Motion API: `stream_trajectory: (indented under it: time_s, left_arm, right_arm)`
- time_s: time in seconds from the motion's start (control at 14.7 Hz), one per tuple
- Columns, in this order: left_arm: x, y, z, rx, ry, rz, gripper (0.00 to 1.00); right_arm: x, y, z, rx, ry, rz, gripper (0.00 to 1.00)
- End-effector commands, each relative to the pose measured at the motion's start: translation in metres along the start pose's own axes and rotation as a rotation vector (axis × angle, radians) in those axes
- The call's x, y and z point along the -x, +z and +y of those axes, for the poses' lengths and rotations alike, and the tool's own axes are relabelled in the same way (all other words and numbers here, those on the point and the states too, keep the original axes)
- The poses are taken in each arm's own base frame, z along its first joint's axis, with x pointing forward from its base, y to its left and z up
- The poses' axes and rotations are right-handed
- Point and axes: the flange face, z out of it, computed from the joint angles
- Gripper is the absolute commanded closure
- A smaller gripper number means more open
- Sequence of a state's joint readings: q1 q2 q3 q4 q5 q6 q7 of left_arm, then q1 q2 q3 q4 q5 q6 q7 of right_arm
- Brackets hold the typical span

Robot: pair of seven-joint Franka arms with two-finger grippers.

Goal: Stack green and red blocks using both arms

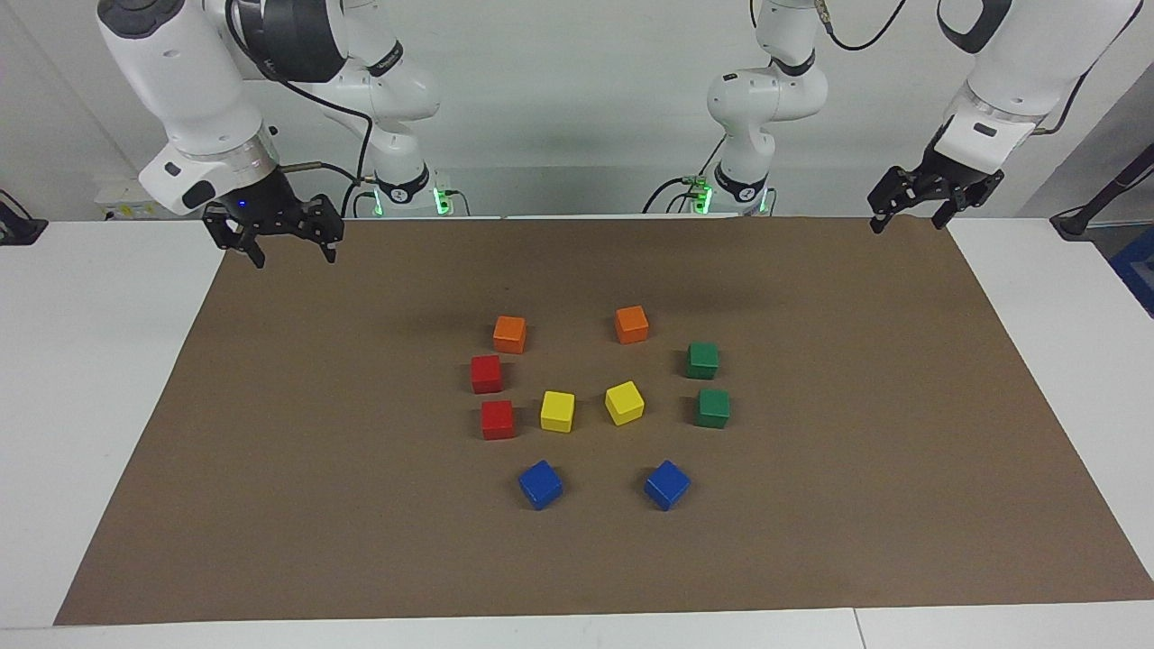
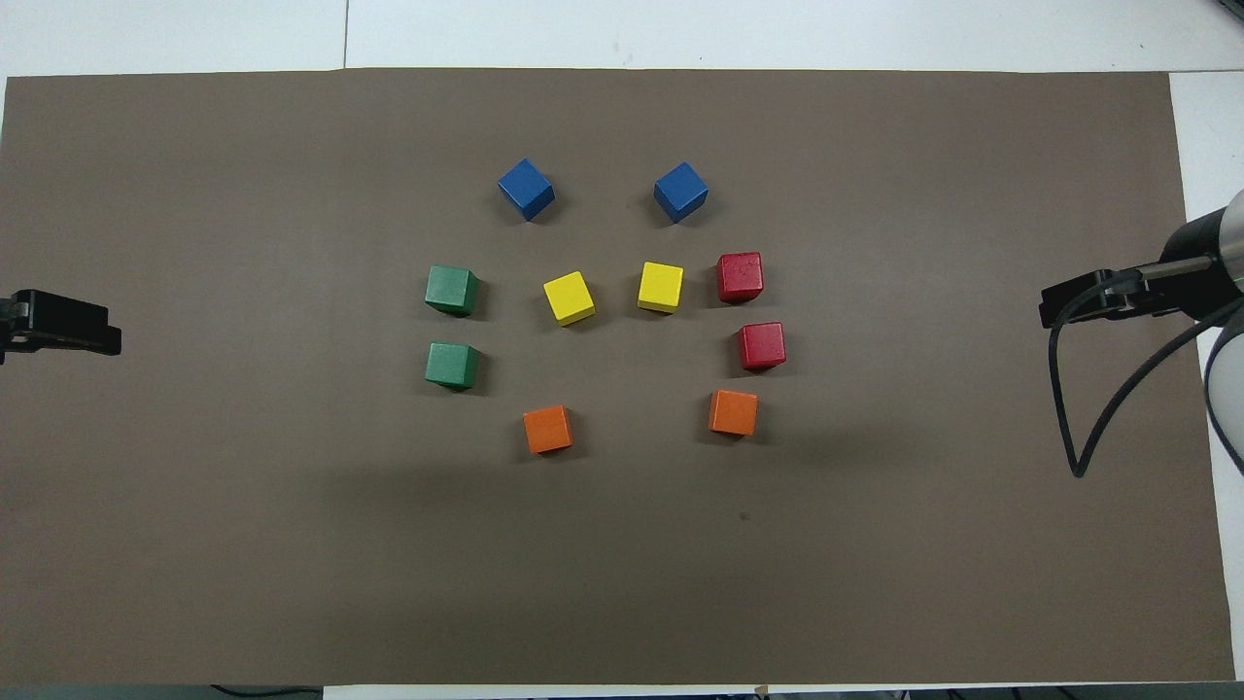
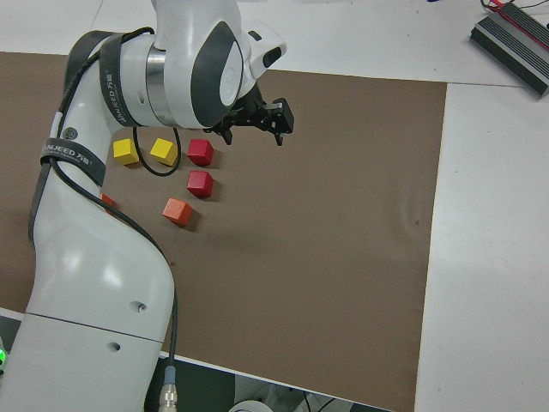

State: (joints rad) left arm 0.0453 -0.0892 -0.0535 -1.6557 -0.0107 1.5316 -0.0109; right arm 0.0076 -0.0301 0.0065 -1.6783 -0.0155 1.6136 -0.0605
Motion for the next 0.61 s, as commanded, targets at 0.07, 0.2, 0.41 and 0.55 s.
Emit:
stream_trajectory:
  time_s: [0.07, 0.2, 0.41, 0.55]
  left_arm:
    - [0.001, -0.001, -0.003, -0.009, 0.006, 0.010, 0.00]
    - [0.002, -0.001, -0.007, -0.009, 0.007, 0.009, 0.00]
    - [0.002, -0.002, -0.001, -0.009, 0.013, 0.013, 0.00]
    - [0.002, -0.003, 0.002, -0.009, 0.018, 0.020, 0.00]
  right_arm:
    - [0.002, -0.001, 0.001, -0.004, 0.020, -0.011, 0.00]
    - [0.002, -0.001, 0.001, -0.004, 0.020, -0.011, 0.00]
    - [0.002, 0.000, -0.010, -0.010, 0.015, -0.012, 0.00]
    - [0.001, 0.000, -0.047, -0.012, 0.045, -0.011, 0.00]
